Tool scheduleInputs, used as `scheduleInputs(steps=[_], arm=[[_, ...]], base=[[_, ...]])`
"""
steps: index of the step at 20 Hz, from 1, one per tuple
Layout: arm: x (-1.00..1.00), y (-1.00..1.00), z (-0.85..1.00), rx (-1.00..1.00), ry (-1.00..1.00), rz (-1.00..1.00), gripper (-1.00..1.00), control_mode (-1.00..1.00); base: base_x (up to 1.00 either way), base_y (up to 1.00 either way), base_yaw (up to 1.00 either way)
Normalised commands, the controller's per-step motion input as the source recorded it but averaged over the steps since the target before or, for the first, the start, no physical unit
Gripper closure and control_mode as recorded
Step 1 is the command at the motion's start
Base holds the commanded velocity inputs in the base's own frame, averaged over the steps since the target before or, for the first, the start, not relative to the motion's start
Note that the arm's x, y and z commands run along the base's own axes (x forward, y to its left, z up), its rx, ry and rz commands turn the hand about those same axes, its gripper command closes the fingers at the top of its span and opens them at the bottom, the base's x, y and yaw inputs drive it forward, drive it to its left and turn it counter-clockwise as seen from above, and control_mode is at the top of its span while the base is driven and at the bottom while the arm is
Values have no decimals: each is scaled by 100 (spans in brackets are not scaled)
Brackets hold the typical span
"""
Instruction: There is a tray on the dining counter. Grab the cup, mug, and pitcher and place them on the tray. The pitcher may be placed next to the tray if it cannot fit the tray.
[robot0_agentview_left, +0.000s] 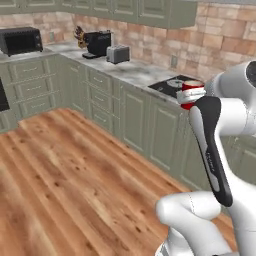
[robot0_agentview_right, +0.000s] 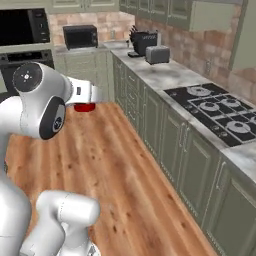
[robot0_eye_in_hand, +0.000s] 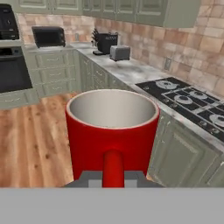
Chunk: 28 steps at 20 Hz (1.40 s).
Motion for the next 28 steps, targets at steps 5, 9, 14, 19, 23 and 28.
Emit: scheduleInputs(steps=[5,9,14,19,23,28], arm=[[0,0,0,0,0,0,100,100],[0,0,0,0,0,0,100,100],[0,0,0,0,0,0,100,100],[0,0,0,0,0,0,100,100],[0,0,0,0,0,0,100,100],[0,0,0,0,0,0,100,100]], base=[[88,-40,32],[100,-41,15],[92,4,49],[84,-1,62],[100,0,33],[100,0,23]])
